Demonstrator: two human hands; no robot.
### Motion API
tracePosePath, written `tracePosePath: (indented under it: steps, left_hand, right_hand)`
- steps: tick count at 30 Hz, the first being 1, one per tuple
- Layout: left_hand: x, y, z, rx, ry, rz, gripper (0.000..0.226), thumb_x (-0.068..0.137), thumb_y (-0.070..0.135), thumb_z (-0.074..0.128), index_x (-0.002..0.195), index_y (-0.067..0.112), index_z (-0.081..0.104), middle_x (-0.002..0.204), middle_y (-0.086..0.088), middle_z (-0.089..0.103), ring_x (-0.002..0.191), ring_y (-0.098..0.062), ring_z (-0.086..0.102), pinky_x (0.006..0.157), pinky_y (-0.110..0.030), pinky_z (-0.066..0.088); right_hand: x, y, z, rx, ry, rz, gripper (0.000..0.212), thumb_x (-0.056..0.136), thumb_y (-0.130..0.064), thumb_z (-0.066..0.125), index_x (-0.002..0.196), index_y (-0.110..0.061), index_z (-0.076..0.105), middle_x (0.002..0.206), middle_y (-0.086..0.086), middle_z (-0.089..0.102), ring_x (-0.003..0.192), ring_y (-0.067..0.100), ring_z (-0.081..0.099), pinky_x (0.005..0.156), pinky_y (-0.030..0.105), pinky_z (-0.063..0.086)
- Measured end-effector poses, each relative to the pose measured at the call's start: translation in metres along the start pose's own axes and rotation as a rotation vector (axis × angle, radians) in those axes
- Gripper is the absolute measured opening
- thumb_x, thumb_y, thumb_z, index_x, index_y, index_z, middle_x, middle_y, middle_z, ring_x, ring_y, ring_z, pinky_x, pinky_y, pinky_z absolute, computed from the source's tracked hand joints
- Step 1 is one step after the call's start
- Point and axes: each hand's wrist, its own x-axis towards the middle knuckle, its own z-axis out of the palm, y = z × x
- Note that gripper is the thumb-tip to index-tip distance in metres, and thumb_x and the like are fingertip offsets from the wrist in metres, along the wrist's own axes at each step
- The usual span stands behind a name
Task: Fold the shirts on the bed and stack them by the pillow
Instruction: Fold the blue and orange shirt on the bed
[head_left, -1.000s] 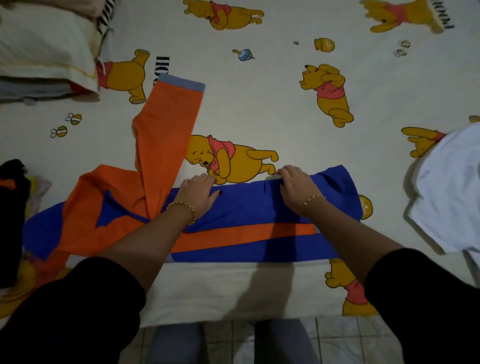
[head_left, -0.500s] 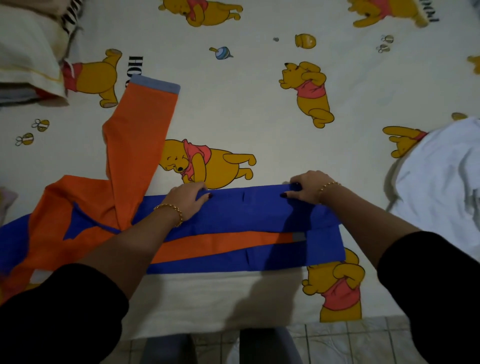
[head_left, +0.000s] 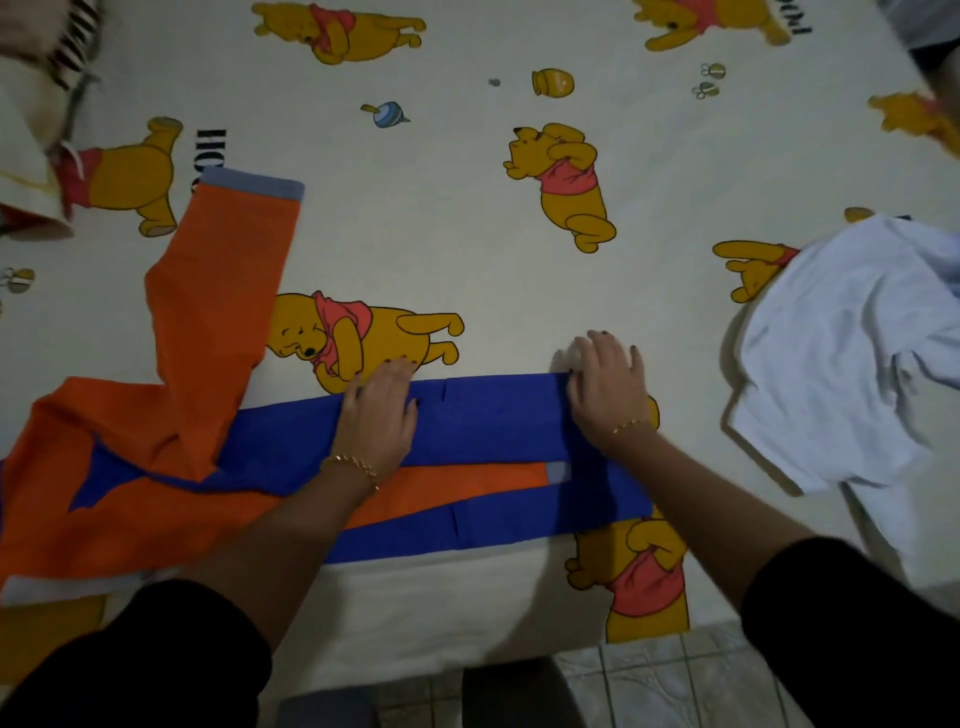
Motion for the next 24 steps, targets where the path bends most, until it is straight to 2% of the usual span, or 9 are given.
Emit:
tracePosePath:
  steps: [2,5,8,11,15,17,19,22,24]
  left_hand:
    - [-0.013,0.013,0.012,0.054,-0.006,0.083,0.05,0.094,0.027,0.041,0.142,0.014,0.039,0.147,-0.004,0.04,0.136,-0.021,0.037,0.11,-0.051,0.025]
    - [-0.029,0.018,0.033,0.172,-0.079,0.156,0.058,0.091,0.038,0.028,0.146,0.019,0.027,0.152,-0.002,0.031,0.139,-0.02,0.027,0.111,-0.053,0.018]
    - [-0.041,0.0,0.049,0.234,-0.116,0.106,0.061,0.091,0.047,0.024,0.148,0.025,0.017,0.154,-0.004,0.027,0.14,-0.023,0.027,0.112,-0.055,0.01]
    - [-0.05,-0.02,0.043,0.241,-0.113,-0.027,0.064,0.092,0.052,0.021,0.149,0.024,0.02,0.155,-0.005,0.023,0.141,-0.023,0.023,0.112,-0.054,-0.007]
    - [-0.043,-0.031,0.021,0.186,-0.058,-0.093,0.058,0.095,0.044,0.027,0.146,0.018,0.031,0.153,-0.004,0.03,0.141,-0.021,0.026,0.111,-0.058,-0.002]
    - [-0.031,-0.03,0.011,0.119,-0.051,-0.07,0.052,0.098,0.039,0.035,0.145,0.016,0.034,0.149,-0.004,0.036,0.14,-0.021,0.029,0.113,-0.057,0.003]
    - [-0.015,-0.023,0.006,0.027,-0.086,-0.028,0.049,0.098,0.036,0.038,0.144,0.018,0.033,0.145,-0.002,0.041,0.136,-0.019,0.033,0.116,-0.053,0.011]
    - [0.01,-0.003,0.007,-0.064,-0.151,0.001,0.047,0.098,0.039,0.038,0.14,0.02,0.037,0.138,-0.001,0.046,0.129,-0.02,0.039,0.112,-0.047,0.023]
    - [0.026,0.013,0.008,-0.102,-0.218,-0.024,0.044,0.097,0.042,0.039,0.136,0.02,0.042,0.134,-0.002,0.047,0.126,-0.021,0.04,0.107,-0.045,0.027]
  right_hand:
    - [-0.022,-0.029,0.014,0.052,0.023,-0.068,0.058,0.092,-0.033,0.033,0.145,-0.01,0.032,0.154,0.01,0.028,0.144,0.026,0.02,0.115,0.052,0.015]
    - [-0.051,-0.054,0.042,0.048,-0.071,-0.115,0.065,0.095,-0.045,0.028,0.151,-0.013,0.017,0.159,0.005,0.011,0.147,0.019,0.003,0.118,0.051,0.006]
    - [-0.064,-0.041,0.06,0.016,-0.12,-0.086,0.071,0.095,-0.053,0.024,0.152,-0.015,0.01,0.16,0.003,0.007,0.147,0.018,0.0,0.119,0.044,0.006]
    - [-0.064,-0.029,0.057,0.016,-0.113,-0.053,0.072,0.094,-0.055,0.021,0.153,-0.015,0.01,0.16,0.005,0.009,0.147,0.02,0.003,0.12,0.04,0.006]
    - [-0.048,-0.029,0.041,0.021,0.015,0.121,0.064,0.095,-0.05,0.025,0.148,-0.013,0.027,0.156,0.009,0.022,0.146,0.025,0.014,0.116,0.047,0.001]
    - [-0.04,-0.016,0.031,0.1,0.099,0.278,0.063,0.094,-0.049,0.035,0.143,-0.009,0.035,0.148,0.015,0.034,0.139,0.031,0.027,0.115,0.05,0.014]
    - [-0.035,-0.001,0.021,0.273,0.092,0.484,0.07,0.091,-0.054,0.046,0.141,-0.006,0.035,0.138,0.018,0.042,0.128,0.034,0.037,0.107,0.048,0.031]
    - [-0.032,0.01,0.008,0.574,-0.025,0.755,0.085,0.076,-0.064,0.063,0.135,-0.007,0.039,0.129,0.012,0.05,0.119,0.032,0.048,0.099,0.047,0.043]
    - [-0.031,0.014,-0.005,0.809,-0.144,0.838,0.078,0.073,-0.059,0.071,0.127,-0.009,0.046,0.119,0.007,0.056,0.106,0.028,0.054,0.086,0.041,0.048]
